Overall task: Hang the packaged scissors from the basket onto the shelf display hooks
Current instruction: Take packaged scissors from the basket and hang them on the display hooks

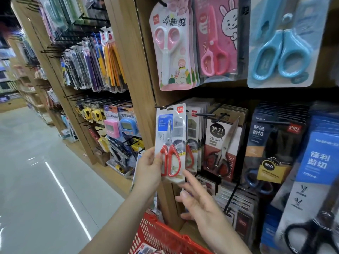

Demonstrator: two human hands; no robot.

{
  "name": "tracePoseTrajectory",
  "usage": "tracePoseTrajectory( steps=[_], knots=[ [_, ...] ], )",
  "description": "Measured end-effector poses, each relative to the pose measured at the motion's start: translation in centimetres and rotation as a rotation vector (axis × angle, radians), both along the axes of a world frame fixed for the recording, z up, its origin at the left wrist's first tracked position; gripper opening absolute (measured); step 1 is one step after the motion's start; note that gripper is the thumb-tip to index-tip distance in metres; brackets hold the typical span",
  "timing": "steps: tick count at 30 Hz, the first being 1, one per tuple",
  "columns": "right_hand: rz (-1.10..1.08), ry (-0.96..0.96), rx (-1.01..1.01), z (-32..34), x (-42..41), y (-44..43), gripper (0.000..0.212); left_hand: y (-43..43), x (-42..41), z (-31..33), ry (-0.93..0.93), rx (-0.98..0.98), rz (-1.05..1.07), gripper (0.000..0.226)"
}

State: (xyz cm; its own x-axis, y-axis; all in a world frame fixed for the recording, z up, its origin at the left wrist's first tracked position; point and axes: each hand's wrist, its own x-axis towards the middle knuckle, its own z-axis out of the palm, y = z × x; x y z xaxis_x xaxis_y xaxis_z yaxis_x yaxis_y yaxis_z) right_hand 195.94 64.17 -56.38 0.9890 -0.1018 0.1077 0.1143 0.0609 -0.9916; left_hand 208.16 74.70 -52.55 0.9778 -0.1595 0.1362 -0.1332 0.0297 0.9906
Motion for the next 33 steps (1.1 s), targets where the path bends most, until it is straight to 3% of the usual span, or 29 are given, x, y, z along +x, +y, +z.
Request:
tracePoseTrajectory(
  steps=[12,15,23,27,33],
  knots=[
    [-0.049,-0.026,0.022,0.4,0.7,1.1,0.051,2.0,0.2,-0.9,-0.014,0.086,0.045,0.019],
    [-0.069,-0.017,0.015,0.2,0.9,0.9,0.045,1.1,0.5,-0.5,-0.056,0.124,0.019,0.027],
    [-0.19,0.161,-0.102,-1.7,3.7,-0.8,0.053,-2.1,4.6,-2.2,-0.254,0.445,0.062,0.037],
    [-0.23,0.154,-0.097,-1.3,5.8,-2.1,0.059,-3.3,6.2,-2.6,-0.285,0.542,0.066,0.045],
    [-0.287,0.247,-0.158,-5.0,6.6,-2.5,0.034,0.0,5.0,-4.0,-0.386,0.78,-0.005,0.052]
  ],
)
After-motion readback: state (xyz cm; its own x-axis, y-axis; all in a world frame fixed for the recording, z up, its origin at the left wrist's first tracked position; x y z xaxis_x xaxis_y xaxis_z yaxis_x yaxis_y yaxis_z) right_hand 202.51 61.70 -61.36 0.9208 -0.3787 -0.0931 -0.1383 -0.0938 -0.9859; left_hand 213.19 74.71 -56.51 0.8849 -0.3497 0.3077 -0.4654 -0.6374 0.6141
